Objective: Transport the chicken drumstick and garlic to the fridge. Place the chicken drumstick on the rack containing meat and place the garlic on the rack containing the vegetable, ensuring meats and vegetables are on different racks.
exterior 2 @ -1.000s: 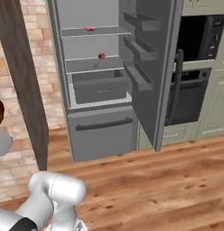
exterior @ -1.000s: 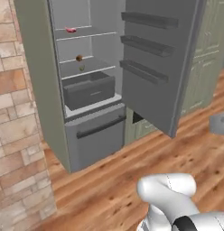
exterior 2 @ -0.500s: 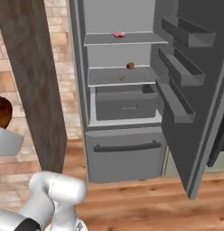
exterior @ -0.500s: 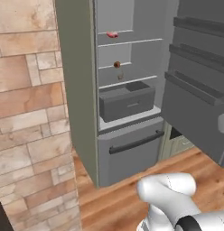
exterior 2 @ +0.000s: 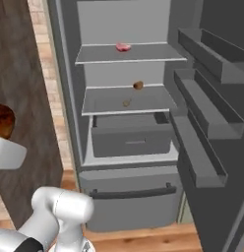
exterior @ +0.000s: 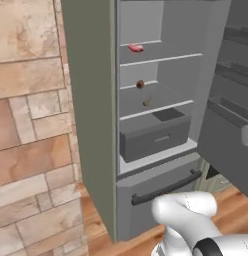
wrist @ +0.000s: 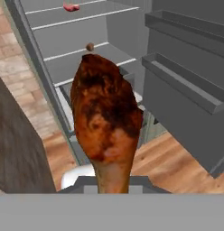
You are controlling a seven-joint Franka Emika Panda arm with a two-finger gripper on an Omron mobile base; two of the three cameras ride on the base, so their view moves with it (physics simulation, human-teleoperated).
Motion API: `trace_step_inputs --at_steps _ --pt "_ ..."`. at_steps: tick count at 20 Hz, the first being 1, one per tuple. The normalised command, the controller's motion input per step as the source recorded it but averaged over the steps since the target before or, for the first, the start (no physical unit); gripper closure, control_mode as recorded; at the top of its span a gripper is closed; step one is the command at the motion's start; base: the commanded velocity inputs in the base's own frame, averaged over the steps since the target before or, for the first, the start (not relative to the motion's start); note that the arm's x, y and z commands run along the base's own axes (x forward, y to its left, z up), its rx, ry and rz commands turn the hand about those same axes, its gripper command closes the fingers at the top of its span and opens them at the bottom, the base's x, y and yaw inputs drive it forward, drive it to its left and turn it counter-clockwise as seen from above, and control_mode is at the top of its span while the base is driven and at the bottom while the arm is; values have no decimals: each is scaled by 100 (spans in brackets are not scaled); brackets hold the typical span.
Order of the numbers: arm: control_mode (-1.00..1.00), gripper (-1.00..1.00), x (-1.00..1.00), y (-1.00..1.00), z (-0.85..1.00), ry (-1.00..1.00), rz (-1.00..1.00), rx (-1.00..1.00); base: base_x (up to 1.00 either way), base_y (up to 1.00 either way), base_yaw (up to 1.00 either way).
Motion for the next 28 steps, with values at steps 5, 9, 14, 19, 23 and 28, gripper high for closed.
trace_step_inputs --at_steps 5,9,14,19,23,28 --pt "100 100 0 0 0 0 0 0 84 -19 -1" --pt "100 100 0 0 0 0 0 0 100 23 -2" --pt "100 100 0 0 0 0 0 0 100 -11 0" --pt "100 100 0 0 0 0 0 0 100 -12 5" --pt "100 100 0 0 0 0 0 0 100 -8 38" --pt "100 100 0 0 0 0 0 0 98 -34 59"
